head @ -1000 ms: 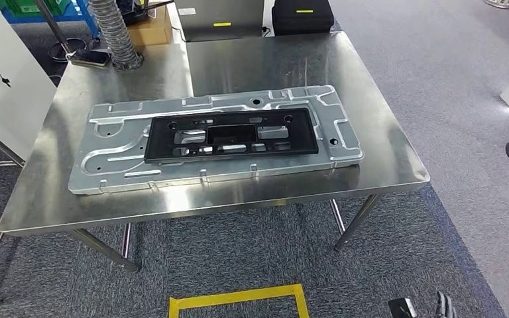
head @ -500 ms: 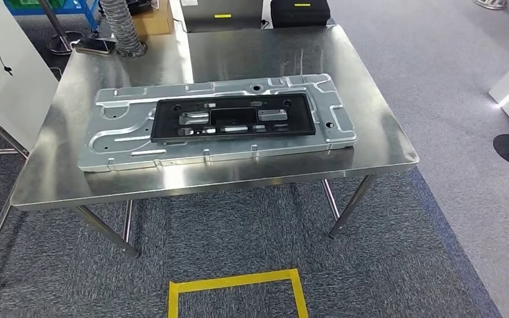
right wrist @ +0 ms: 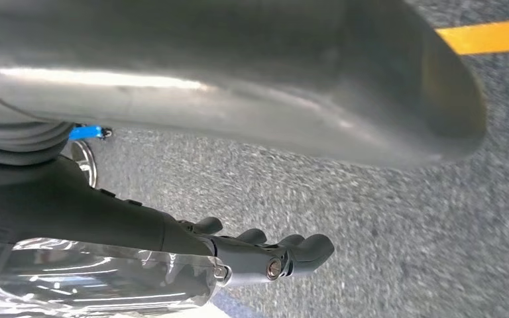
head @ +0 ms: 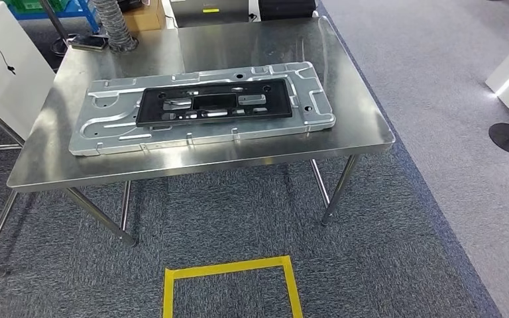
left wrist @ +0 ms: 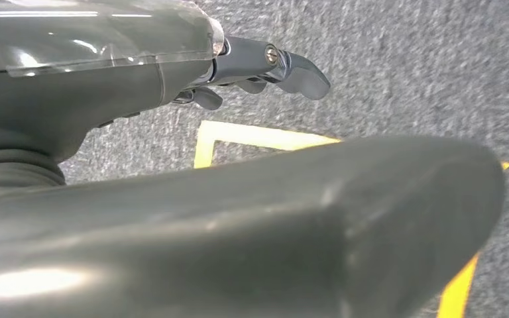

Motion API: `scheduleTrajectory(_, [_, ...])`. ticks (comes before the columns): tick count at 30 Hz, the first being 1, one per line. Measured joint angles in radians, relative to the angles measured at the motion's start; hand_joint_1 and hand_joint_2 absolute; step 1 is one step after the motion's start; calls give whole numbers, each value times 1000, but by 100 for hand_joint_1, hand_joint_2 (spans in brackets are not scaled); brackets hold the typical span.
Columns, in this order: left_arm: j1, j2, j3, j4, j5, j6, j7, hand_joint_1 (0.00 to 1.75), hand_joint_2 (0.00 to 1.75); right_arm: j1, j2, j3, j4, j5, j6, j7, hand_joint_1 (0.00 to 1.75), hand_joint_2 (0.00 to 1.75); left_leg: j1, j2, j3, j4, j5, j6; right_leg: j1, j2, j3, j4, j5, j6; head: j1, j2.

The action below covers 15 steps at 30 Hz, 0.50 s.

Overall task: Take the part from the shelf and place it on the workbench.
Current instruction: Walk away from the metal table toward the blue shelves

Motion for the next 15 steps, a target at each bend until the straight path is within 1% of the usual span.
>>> scheduleTrajectory(1, [-2,0,0,0,-1,-1,-3,0,0,0,0,0,0,3,8,-1,0,0,-4,0,49,-64,26,9,3,0,-12,5,6,0,0,0])
scheduleTrajectory(2, [-4,-1,-1,0,-2,-1,-6,0,0,0,1,0,1,6,15,-5,0,0,-8,-1,101,-141,35,19,6,0,-22,10,12,3,0,0])
scheduleTrajectory(3, [-7,-1,-1,0,-2,-1,-9,0,0,-1,2,0,2,8,23,-10,0,0,-13,-1,142,-205,35,27,6,0,-29,14,19,6,0,0])
scheduleTrajectory(4, [-9,-1,-1,0,-3,-1,-11,0,0,-1,3,0,2,9,30,-16,0,0,-17,-1,166,-250,29,32,6,-1,-34,16,26,11,0,0])
scheduleTrajectory(5, [-10,-1,-1,0,-3,-1,-13,0,0,-1,5,0,2,9,36,-23,0,0,-21,0,174,-272,25,36,5,-1,-37,16,34,17,0,0])
scheduleTrajectory(6, [-10,-1,-1,0,-4,-1,-15,0,0,-2,5,0,2,10,41,-29,0,0,-21,0,170,-279,32,40,4,-1,-39,15,42,23,0,0])
scheduleTrajectory(7, [-9,-2,-1,0,-4,-2,-18,0,0,-2,5,0,3,12,44,-34,0,0,-19,2,163,-283,42,45,2,0,-43,17,41,29,0,0])
scheduleTrajectory(8, [-9,-1,-1,0,-3,-3,-20,0,0,-2,7,1,3,16,47,-39,0,0,-16,3,155,-286,53,52,1,2,-49,28,25,35,0,0])
scheduleTrajectory(9, [-9,0,-1,0,-1,-4,-22,0,0,-2,10,2,4,21,50,-44,0,0,-13,5,144,-290,66,58,-1,4,-60,56,-11,41,0,0])
scheduleTrajectory(10, [-10,1,-1,0,1,-6,-23,0,0,-3,13,3,4,26,51,-50,0,0,-12,6,130,-291,77,62,-6,5,-76,106,-62,47,0,0])
scheduleTrajectory(11, [-9,2,-1,0,3,-7,-24,0,0,-4,16,5,5,32,52,-55,0,0,-12,7,114,-290,89,64,-10,5,-94,170,-114,54,0,0])
scheduleTrajectory(12, [-9,3,-1,0,5,-8,-24,0,0,-6,19,7,6,36,53,-59,0,0,-12,7,99,-289,100,63,-15,4,-108,236,-151,60,0,0])
scheduleTrajectory(13, [-8,4,-1,0,6,-9,-23,0,0,-7,20,8,7,38,53,-62,0,0,-12,7,84,-287,111,61,-19,4,-113,284,-163,65,0,0])
scheduleTrajectory(14, [-8,4,0,0,7,-10,-23,0,0,-8,22,9,7,40,53,-64,0,0,-11,8,68,-283,121,59,-23,4,-102,300,-149,69,0,0])
scheduleTrajectory(15, [-8,5,0,0,8,-10,-23,0,0,-9,23,10,8,42,54,-66,0,0,-9,7,52,-278,130,55,-27,3,-73,278,-119,73,0,0])
